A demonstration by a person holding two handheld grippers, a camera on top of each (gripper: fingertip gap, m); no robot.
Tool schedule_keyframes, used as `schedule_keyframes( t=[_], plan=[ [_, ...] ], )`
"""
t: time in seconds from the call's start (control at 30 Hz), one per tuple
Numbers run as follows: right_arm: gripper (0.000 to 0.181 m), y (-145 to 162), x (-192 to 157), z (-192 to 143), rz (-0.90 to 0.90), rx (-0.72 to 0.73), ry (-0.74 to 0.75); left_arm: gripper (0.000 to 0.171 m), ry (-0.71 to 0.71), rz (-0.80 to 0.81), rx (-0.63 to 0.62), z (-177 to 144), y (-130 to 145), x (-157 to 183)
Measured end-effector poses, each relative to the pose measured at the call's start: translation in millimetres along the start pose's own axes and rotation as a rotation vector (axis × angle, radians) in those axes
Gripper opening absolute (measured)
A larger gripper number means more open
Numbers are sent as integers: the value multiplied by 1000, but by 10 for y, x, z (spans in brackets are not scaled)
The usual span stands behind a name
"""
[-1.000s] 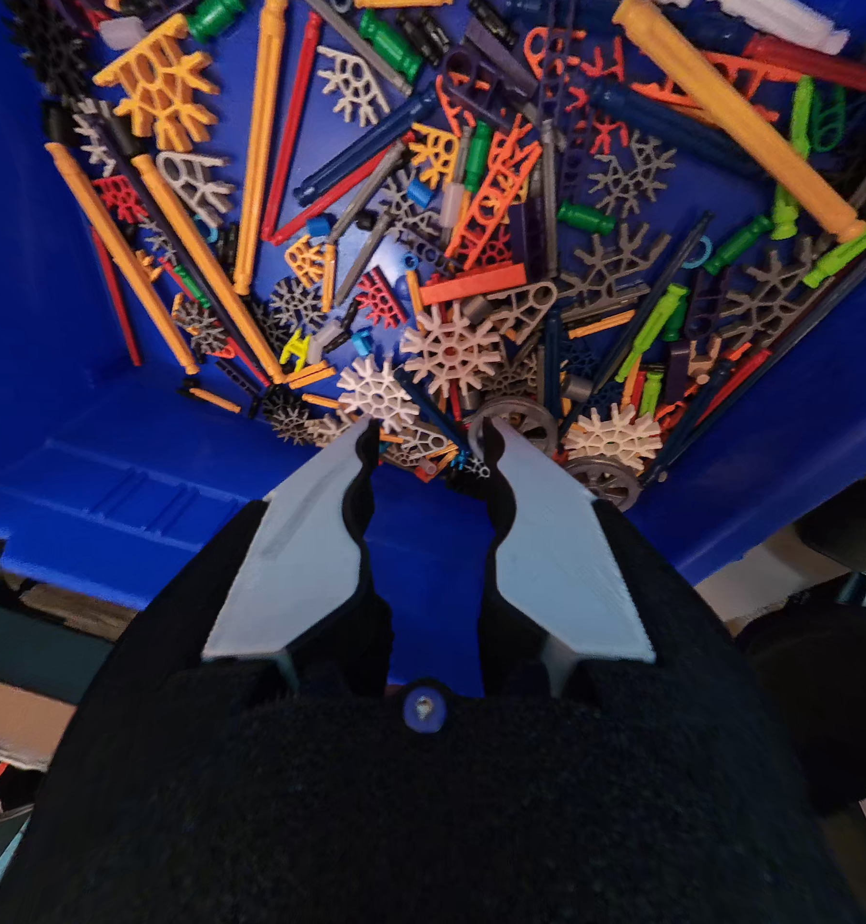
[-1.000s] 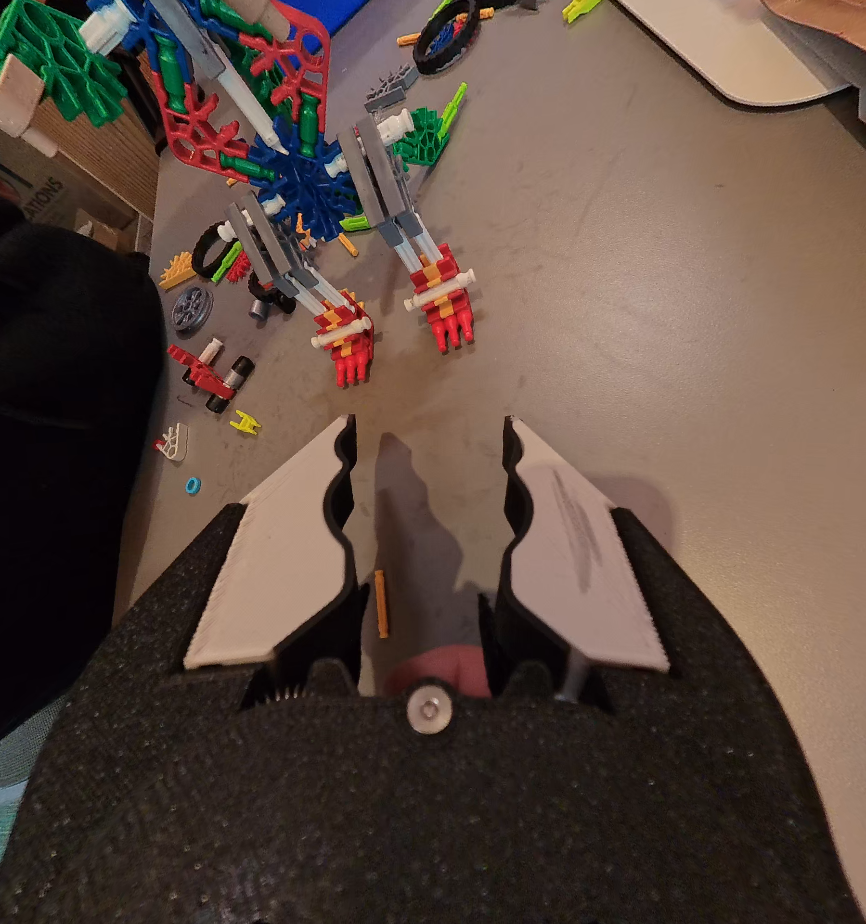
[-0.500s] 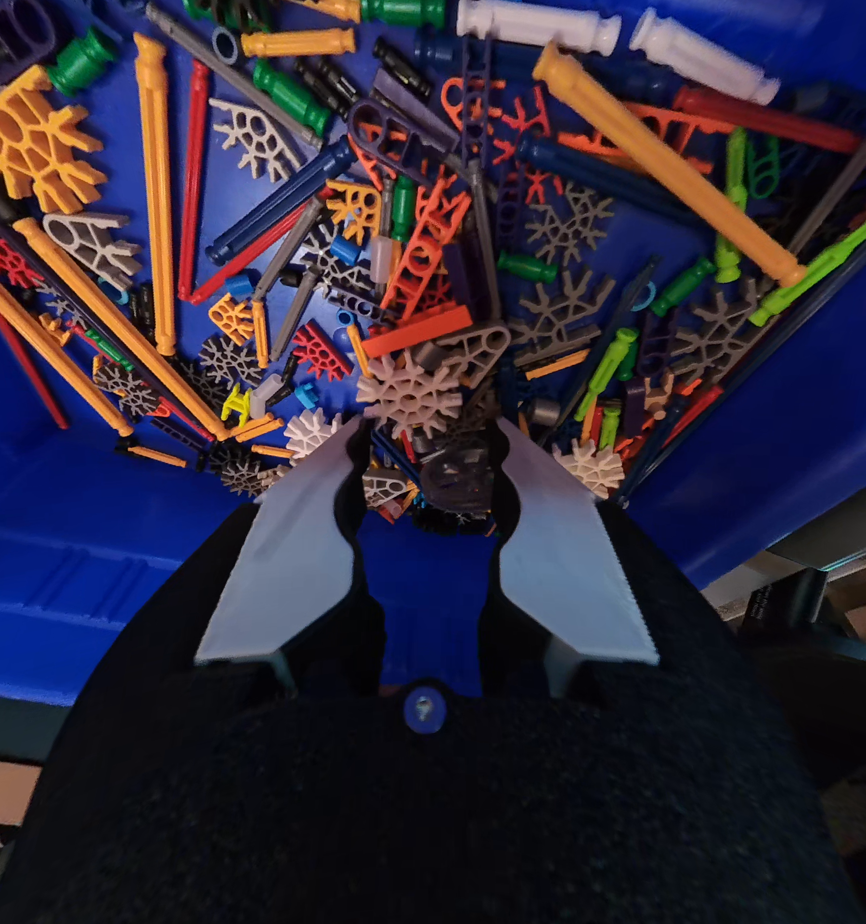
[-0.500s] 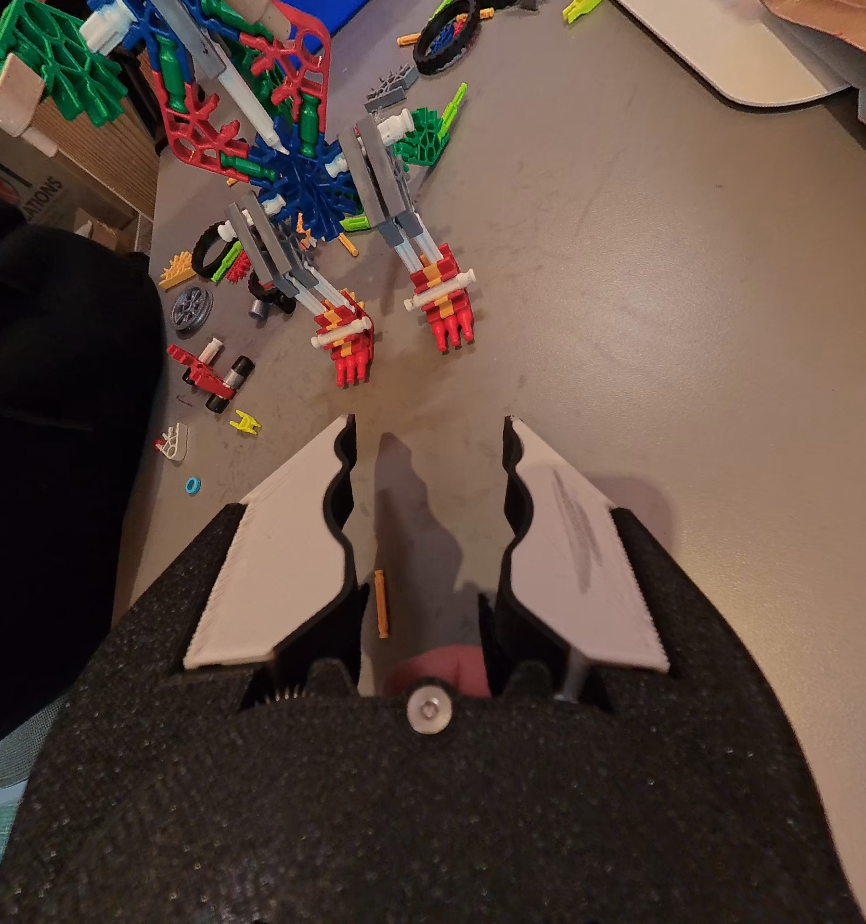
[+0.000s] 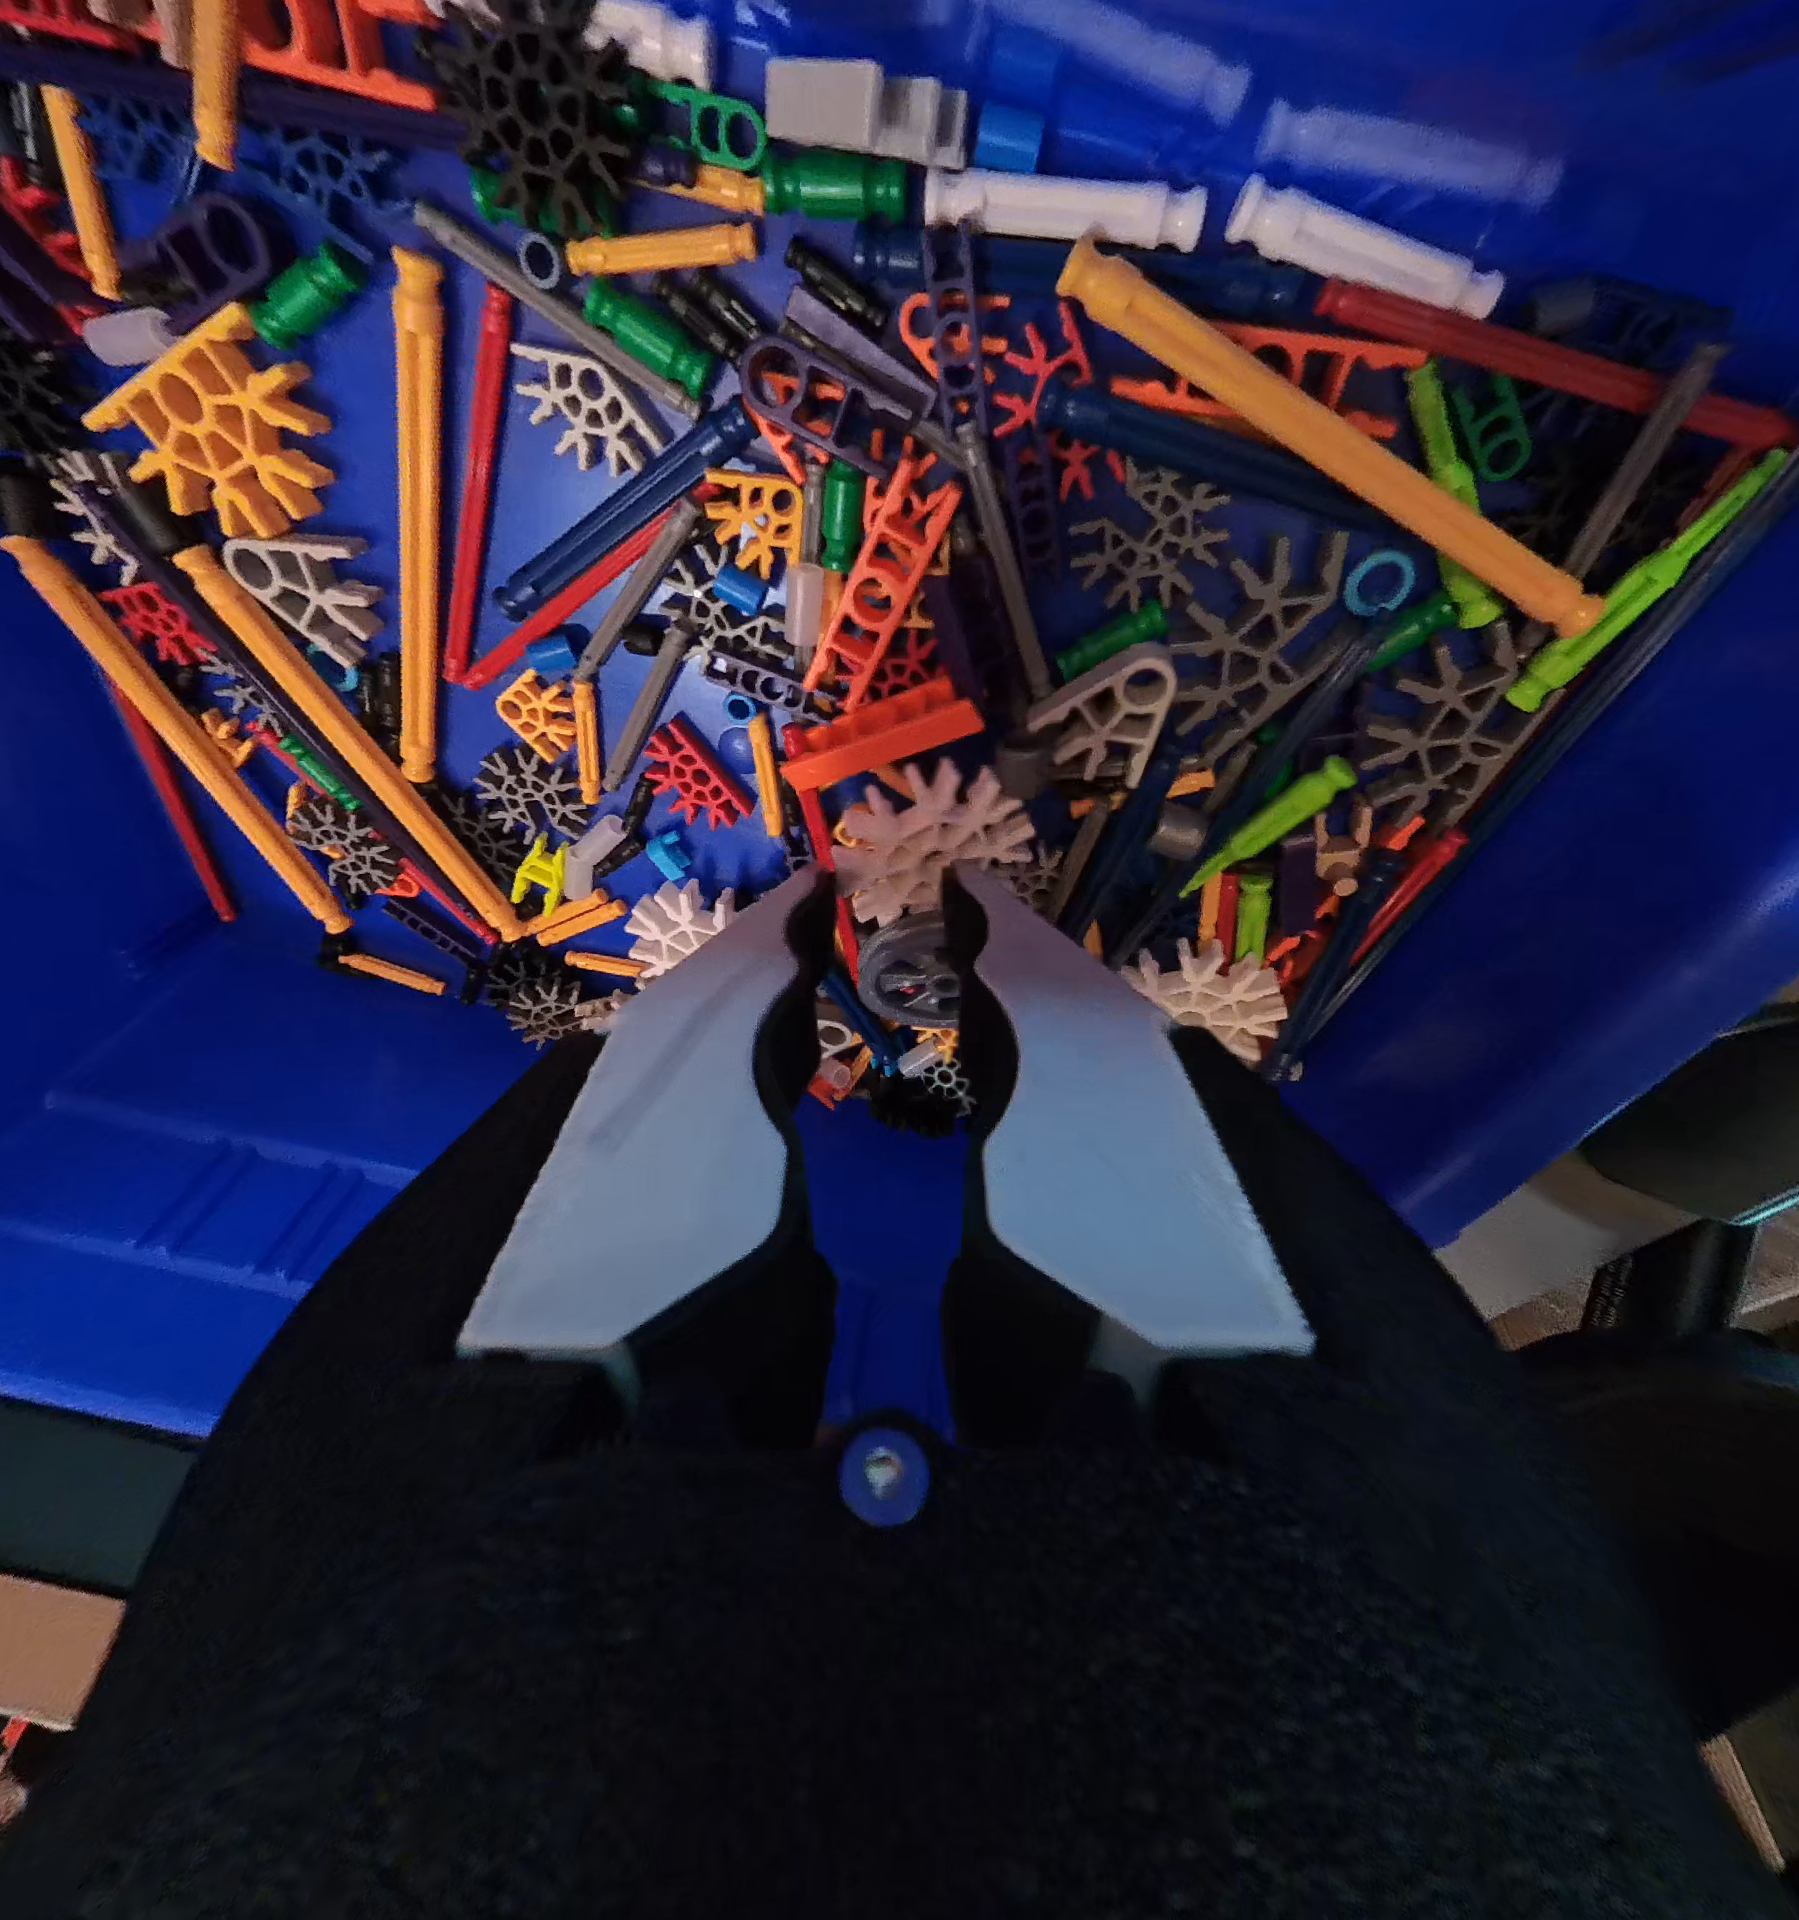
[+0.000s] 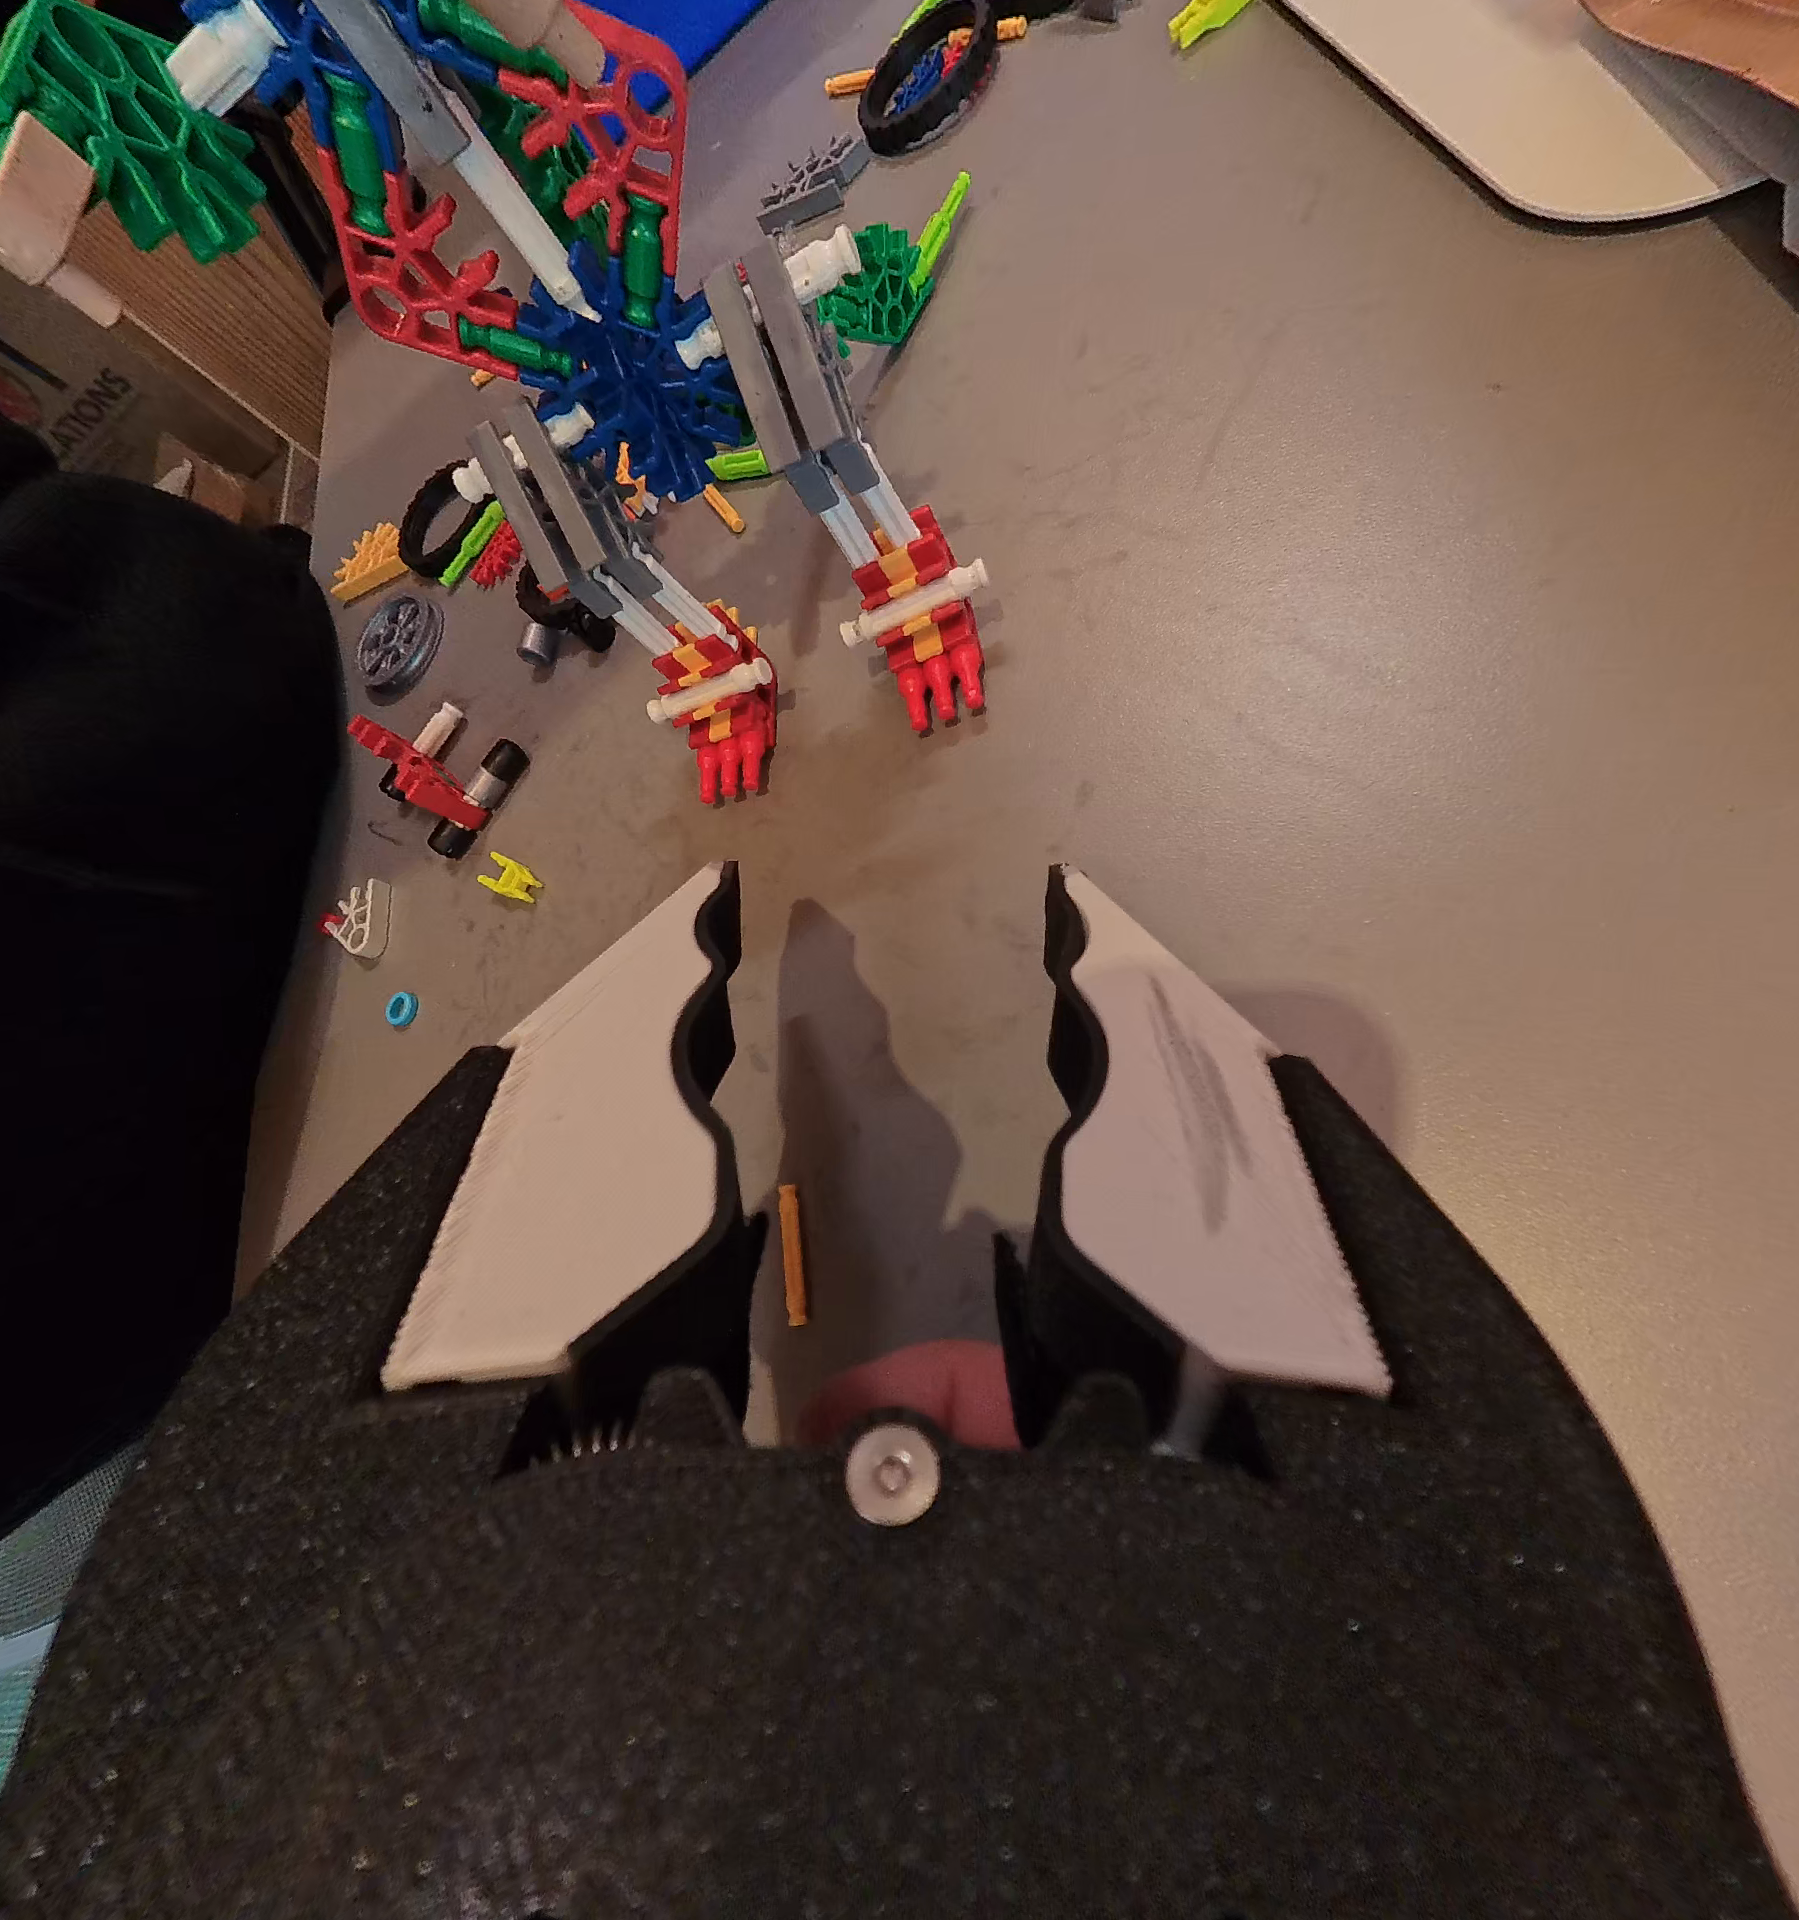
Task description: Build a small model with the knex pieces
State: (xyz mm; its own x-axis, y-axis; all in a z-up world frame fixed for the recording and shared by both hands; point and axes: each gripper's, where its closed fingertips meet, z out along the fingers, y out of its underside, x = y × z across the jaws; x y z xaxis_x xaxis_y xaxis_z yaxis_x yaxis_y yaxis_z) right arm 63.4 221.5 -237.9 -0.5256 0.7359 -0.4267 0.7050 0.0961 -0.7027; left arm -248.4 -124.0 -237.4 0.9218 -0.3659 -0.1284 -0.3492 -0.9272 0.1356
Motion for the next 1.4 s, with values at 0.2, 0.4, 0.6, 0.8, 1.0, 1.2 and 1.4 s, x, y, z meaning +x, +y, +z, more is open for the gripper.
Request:
schedule_keyframes(
  t=[0.2,0.4,0.6,0.8,1.0,1.2,1.4],
  plan=[
    [58,0,0,0,-1,0,1,15,-6,11,4,23,-23,0],
    [58,0,0,-1,1,0,-1,1,-10,23,145,-71,-252,-5],
    [58,-1,0,0,3,1,-2,9,-51,9,149,-97,-239,-85],
    [58,-2,2,-1,6,1,-4,41,27,-15,132,-15,-159,55],
    [58,-2,2,-1,5,1,-3,44,14,-16,128,51,-198,62],
    [58,-1,2,-1,2,0,-1,14,7,7,150,59,-249,104],
    [58,0,4,-1,2,0,-1,14,-10,7,150,61,-220,103]
  ],
)
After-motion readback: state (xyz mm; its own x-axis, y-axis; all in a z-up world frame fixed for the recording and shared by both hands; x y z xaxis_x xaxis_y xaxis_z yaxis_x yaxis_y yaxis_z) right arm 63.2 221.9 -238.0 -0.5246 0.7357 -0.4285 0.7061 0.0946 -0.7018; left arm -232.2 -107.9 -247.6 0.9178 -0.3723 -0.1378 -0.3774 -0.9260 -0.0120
